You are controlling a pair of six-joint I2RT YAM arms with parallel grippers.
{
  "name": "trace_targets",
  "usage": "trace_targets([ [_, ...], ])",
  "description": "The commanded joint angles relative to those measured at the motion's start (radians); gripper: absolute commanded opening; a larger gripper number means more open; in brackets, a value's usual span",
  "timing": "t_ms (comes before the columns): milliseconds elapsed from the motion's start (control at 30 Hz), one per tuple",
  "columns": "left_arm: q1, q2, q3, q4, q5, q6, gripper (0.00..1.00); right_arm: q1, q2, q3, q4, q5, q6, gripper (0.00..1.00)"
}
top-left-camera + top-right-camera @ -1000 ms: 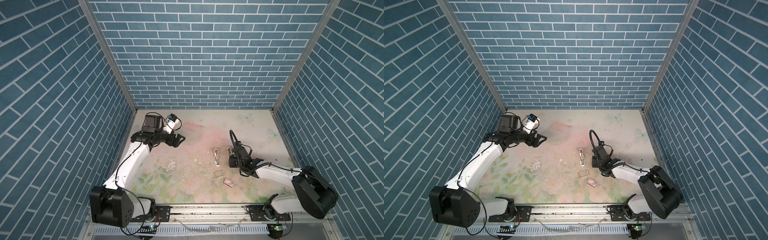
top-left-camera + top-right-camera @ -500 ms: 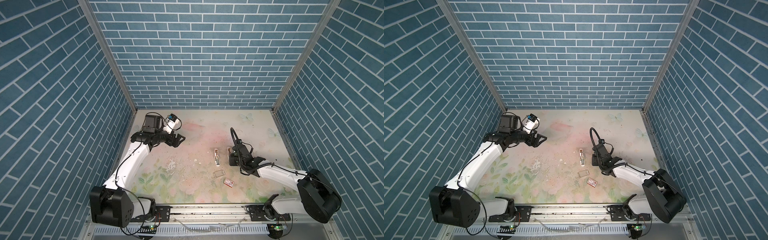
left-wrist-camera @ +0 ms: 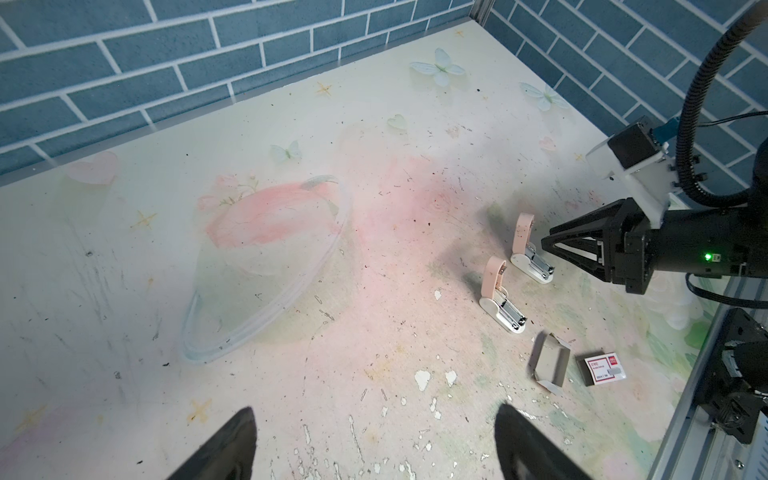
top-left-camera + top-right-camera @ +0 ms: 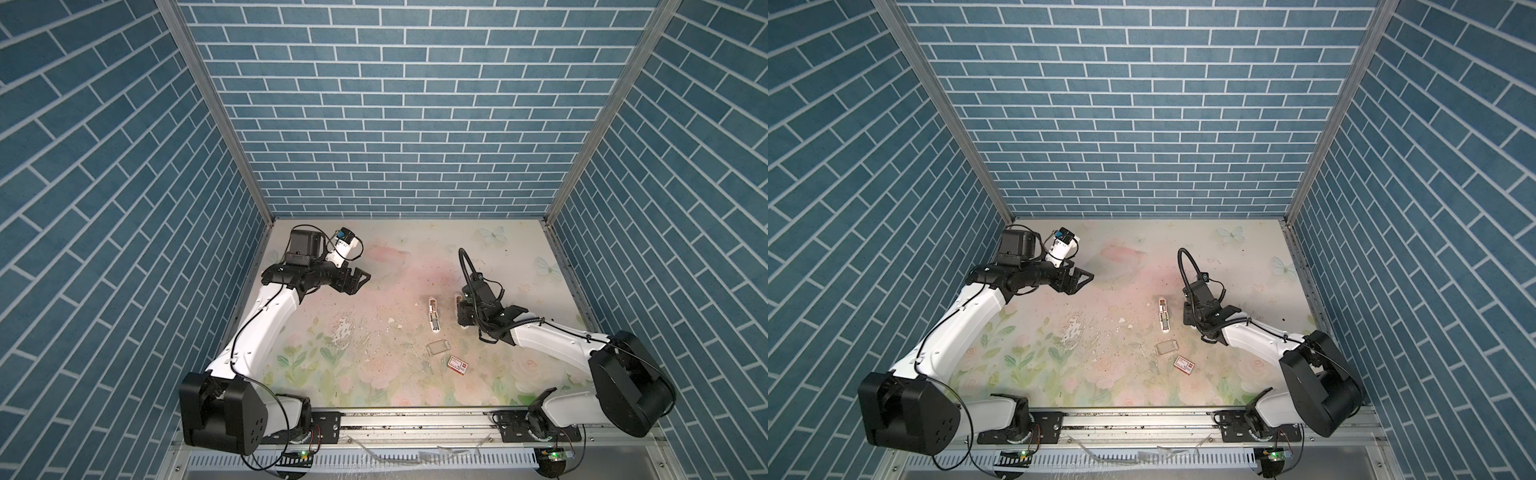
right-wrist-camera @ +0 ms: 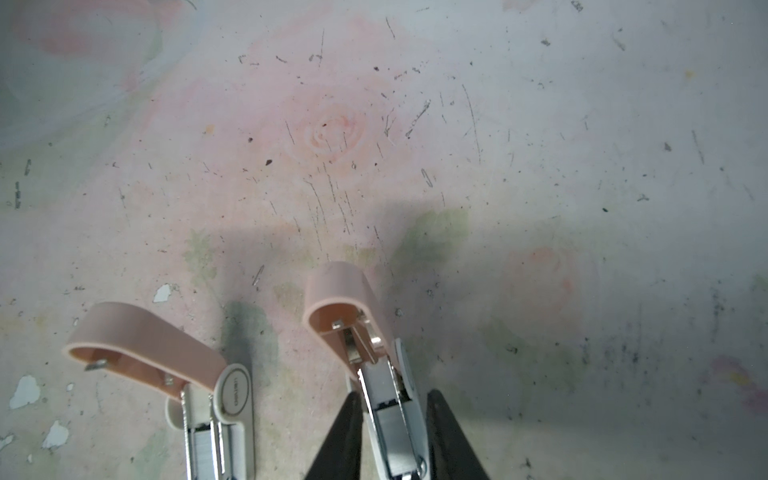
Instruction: Load the staples into the stapler
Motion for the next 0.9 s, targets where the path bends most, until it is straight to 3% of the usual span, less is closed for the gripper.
trace_targets([
  [0,0.008,-0.012,-0.008,0.002,0.006,0.003,0.91,-0.007,0.012,0.013,-0.018,0.018,-0.022,0.29],
  [467,0.008,-0.012,-0.013,0.005,0.008,0.003,0.91,-0.01,-0.01,-0.06,0.005,-0.011,0.012,0.27],
  [733,0.008,-0.019,0.043,-0.036,0.009,0.043,0.91,-0.008,-0.161,-0.02,-0.063,-0.159,-0.03,0.33],
  [867,0.008,-0.001,0.12,-0.111,0.061,0.099,0.97,-0.004,-0.157,0.052,-0.151,-0.245,-0.037,0.38],
])
